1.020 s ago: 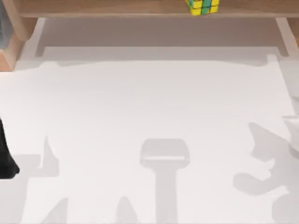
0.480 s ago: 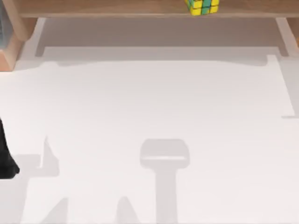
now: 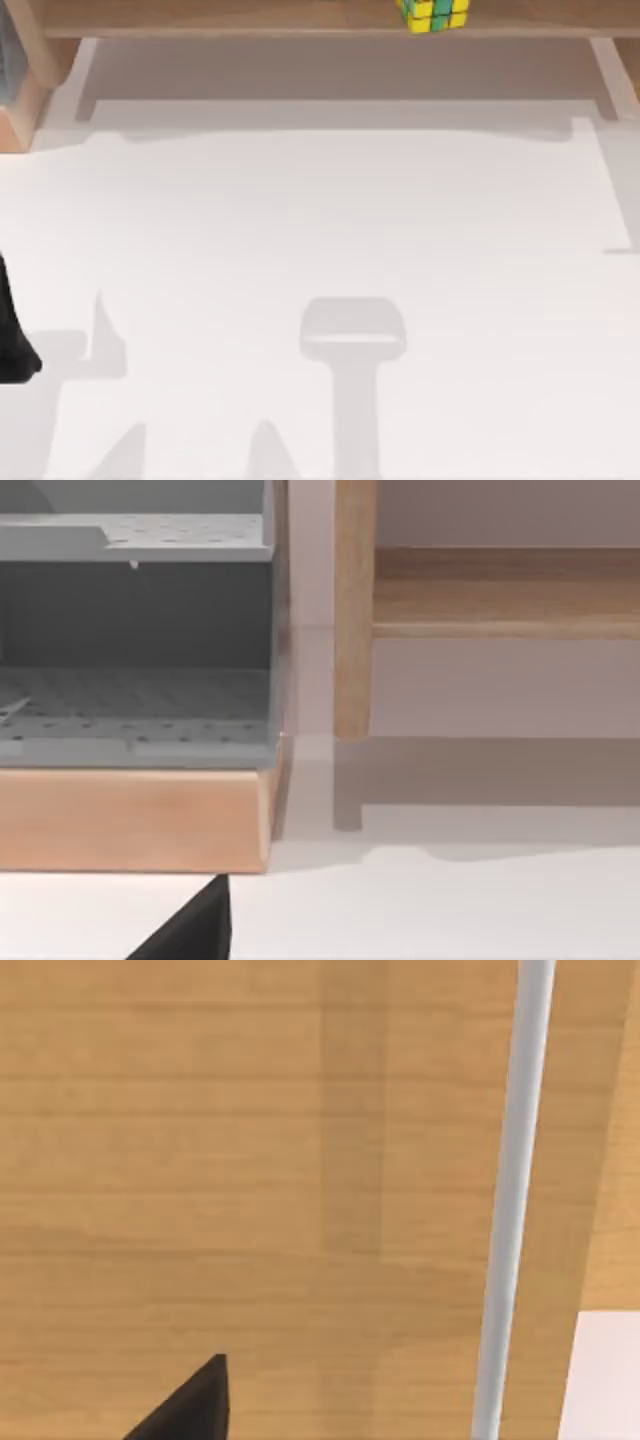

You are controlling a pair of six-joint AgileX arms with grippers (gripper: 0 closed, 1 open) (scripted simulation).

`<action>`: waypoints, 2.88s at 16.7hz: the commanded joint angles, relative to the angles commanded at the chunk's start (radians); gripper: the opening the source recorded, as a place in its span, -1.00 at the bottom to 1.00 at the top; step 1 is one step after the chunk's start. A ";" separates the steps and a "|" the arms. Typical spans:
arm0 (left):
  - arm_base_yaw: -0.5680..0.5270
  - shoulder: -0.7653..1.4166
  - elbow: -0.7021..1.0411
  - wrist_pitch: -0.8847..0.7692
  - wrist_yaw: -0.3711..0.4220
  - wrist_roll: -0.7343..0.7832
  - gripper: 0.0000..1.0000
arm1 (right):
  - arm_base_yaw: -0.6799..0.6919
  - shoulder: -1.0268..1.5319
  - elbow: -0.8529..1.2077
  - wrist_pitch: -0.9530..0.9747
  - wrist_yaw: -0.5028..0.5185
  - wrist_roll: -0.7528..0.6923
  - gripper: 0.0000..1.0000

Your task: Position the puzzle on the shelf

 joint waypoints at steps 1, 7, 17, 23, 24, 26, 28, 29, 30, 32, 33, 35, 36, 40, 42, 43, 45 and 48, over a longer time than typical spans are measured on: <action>0.000 0.000 0.000 0.000 0.000 0.000 1.00 | 0.011 0.006 0.016 -0.011 0.012 -0.001 1.00; 0.000 0.000 0.000 0.000 0.000 0.000 1.00 | 0.046 0.023 0.066 -0.044 0.047 -0.001 1.00; 0.000 0.000 0.000 0.000 0.000 0.000 1.00 | 0.046 0.023 0.066 -0.044 0.047 -0.001 -0.36; 0.000 0.000 0.000 0.000 0.000 0.000 1.00 | 0.046 0.023 0.066 -0.044 0.047 -0.001 -1.00; 0.000 0.000 0.000 0.000 0.000 0.000 1.00 | 0.046 0.023 0.066 -0.044 0.047 -0.001 -1.00; 0.000 0.000 0.000 0.000 0.000 0.000 1.00 | 0.046 0.023 0.066 -0.044 0.047 -0.001 -1.00; 0.000 0.000 0.000 0.000 0.000 0.000 1.00 | 0.046 0.023 0.066 -0.044 0.047 -0.001 -1.00; 0.000 0.000 0.000 0.000 0.000 0.000 1.00 | 0.046 0.023 0.066 -0.044 0.047 -0.001 -1.00; 0.000 0.000 0.000 0.000 0.000 0.000 1.00 | 0.044 0.025 0.065 -0.046 0.048 0.000 -1.00; 0.000 0.000 0.000 0.000 0.000 0.000 1.00 | 0.053 0.033 0.082 -0.057 0.059 0.000 -1.00; 0.000 0.000 0.000 0.000 0.000 0.000 1.00 | 0.066 0.042 0.106 -0.072 0.072 0.000 -1.00; 0.000 0.000 0.000 0.000 0.000 0.000 1.00 | 0.101 0.066 0.173 -0.113 0.105 0.001 -1.00; 0.000 0.000 0.000 0.000 0.000 0.000 1.00 | 0.120 0.079 0.211 -0.135 0.124 0.000 -1.00; 0.000 0.000 0.000 0.000 0.000 0.000 1.00 | 0.162 0.108 0.285 -0.186 0.166 -0.001 -1.00; 0.000 0.000 0.000 0.000 0.000 0.000 1.00 | 0.162 0.108 0.285 -0.186 0.166 -0.001 -1.00; 0.000 0.000 0.000 0.000 0.000 0.000 1.00 | 0.156 0.105 0.280 -0.186 0.165 0.001 -1.00; 0.000 0.000 0.000 0.000 0.000 0.000 1.00 | 0.161 0.116 0.297 -0.196 0.173 -0.001 -1.00; 0.000 0.000 0.000 0.000 0.000 0.000 1.00 | 0.195 0.158 0.400 -0.250 0.204 -0.001 -1.00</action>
